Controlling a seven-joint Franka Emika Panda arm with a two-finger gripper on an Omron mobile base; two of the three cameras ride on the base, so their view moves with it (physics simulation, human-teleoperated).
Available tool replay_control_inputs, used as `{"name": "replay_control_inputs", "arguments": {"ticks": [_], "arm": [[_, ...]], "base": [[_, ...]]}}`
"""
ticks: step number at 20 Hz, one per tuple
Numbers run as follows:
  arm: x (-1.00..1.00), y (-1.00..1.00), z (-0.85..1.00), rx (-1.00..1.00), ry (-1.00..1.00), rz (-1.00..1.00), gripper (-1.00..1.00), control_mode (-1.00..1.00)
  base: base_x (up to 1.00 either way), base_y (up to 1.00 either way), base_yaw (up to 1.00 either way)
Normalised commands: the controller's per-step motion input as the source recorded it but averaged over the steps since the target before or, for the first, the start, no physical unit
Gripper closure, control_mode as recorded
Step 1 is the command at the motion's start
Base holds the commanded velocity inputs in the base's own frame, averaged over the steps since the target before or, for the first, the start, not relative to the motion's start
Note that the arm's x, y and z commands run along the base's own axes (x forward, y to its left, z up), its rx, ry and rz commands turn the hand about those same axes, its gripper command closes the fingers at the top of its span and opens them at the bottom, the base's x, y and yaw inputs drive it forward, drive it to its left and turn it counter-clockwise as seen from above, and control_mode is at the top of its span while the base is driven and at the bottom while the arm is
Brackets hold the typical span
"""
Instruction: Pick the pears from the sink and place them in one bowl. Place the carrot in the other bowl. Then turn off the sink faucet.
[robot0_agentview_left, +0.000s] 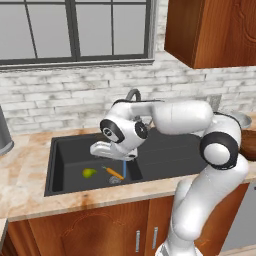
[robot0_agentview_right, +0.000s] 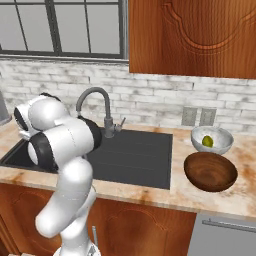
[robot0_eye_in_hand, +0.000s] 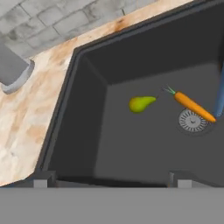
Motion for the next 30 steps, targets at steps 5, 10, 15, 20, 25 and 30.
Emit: {"name": "replay_control_inputs", "arguments": {"ticks": [5,10,15,20,25,30], "arm": [[0.42,0.07,-0.43,-0.16,0.00,-0.08,-1.00,-1.00],[0.65,0.19,-0.37,-0.07,0.10,-0.03,-1.00,-1.00],[0.95,0.08,-0.58,-0.12,0.15,-0.06,-1.00,-1.00],[0.73,0.17,-0.40,-0.09,0.11,-0.04,-1.00,-1.00],[0.51,0.39,-0.39,-0.10,0.05,-0.02,-1.00,-1.00],[-0.09,0.98,-0.78,-0.12,0.07,0.00,-1.00,-1.00]], "base": [[0.00,0.00,0.00],[0.00,0.00,0.00],[0.00,0.00,0.00],[0.00,0.00,0.00],[0.00,0.00,0.00],[0.00,0.00,0.00]]}}
